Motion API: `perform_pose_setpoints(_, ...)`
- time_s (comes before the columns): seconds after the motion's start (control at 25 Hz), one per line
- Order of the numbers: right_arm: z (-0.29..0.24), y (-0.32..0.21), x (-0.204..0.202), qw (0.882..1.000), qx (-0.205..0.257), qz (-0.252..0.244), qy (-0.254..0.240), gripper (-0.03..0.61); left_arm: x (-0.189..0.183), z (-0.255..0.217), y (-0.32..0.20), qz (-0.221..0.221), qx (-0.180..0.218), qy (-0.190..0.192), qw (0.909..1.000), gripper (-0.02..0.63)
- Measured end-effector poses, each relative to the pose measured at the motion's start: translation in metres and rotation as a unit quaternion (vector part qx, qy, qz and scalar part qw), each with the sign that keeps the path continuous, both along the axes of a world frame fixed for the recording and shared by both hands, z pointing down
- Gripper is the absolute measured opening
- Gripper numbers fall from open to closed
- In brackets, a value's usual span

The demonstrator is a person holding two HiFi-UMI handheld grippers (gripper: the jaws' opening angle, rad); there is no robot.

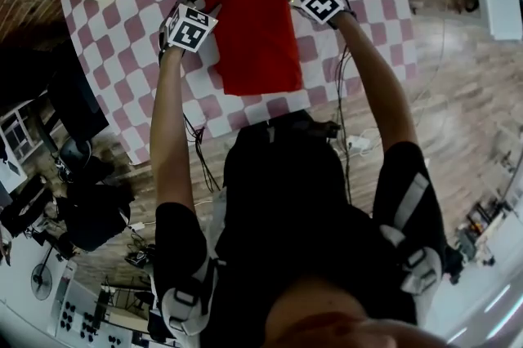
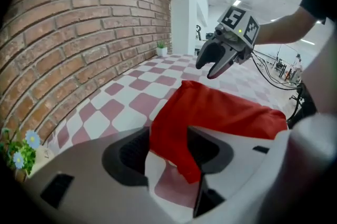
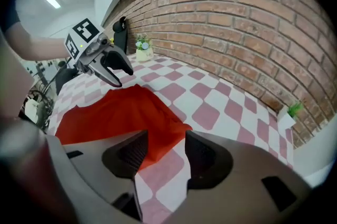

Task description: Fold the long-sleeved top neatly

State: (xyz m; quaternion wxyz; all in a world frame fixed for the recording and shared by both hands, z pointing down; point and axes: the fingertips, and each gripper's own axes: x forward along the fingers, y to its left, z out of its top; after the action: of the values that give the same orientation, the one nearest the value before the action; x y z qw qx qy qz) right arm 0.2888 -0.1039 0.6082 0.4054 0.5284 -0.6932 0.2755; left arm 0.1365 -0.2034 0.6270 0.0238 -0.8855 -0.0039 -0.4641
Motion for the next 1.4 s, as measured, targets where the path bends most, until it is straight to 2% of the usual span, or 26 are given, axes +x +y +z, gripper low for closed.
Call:
perform_pose_setpoints(0.2,0.02,-0.013,0.011,0.998,-0.045,-0.047,0.005,0.209,0.011,0.021,-0.009,0.031,-0.016,-0.046,0.9983,0.207)
perform_pose_setpoints(0.36,0.036,-0.021,0.016,0.994,-0.076,-0.077,0.006,0.213,0.014,0.035,-0.006,0.072,-0.032,-0.094,0.9924,0.207)
perform_pose_setpoints(0.56,0.053,-0.03,0.01,0.988,-0.111,-0.104,-0.039,0.215,0.018,0.05,-0.01,0.088,-0.046,-0.125,0.9872,0.217)
perform_pose_setpoints(0.64,0.06,-0.034,0.013,0.986,-0.121,-0.111,-0.039,0.215,0.022,0.047,-0.011,0.097,-0.057,-0.127,0.9855,0.219)
perform_pose_setpoints(0.76,0.074,-0.043,0.033,0.985,-0.125,-0.119,-0.002,0.215,0.024,0.049,-0.012,0.1,-0.083,-0.13,0.983,0.227)
perform_pose_setpoints(0.88,0.078,-0.045,0.035,0.983,-0.133,-0.129,-0.002,0.215,0.025,0.052,-0.015,0.104,-0.101,-0.13,0.9808,0.243)
perform_pose_setpoints(1.04,0.078,-0.045,0.035,0.98,-0.143,-0.136,-0.003,0.197,0.024,0.058,-0.012,0.122,-0.104,-0.126,0.979,0.239)
perform_pose_setpoints(1.12,0.078,-0.045,0.036,0.979,-0.15,-0.138,0.0,0.144,0.023,0.057,-0.006,0.125,-0.121,-0.12,0.9775,0.16)
perform_pose_setpoints(1.24,0.077,-0.044,0.032,0.977,-0.157,-0.148,0.006,0.098,0.019,0.057,0.0,0.118,-0.139,-0.114,0.9765,0.112)
perform_pose_setpoints(1.4,0.07,-0.031,0.009,0.974,-0.168,-0.153,-0.018,0.06,0.022,0.051,-0.003,0.12,-0.097,-0.104,0.9825,0.087)
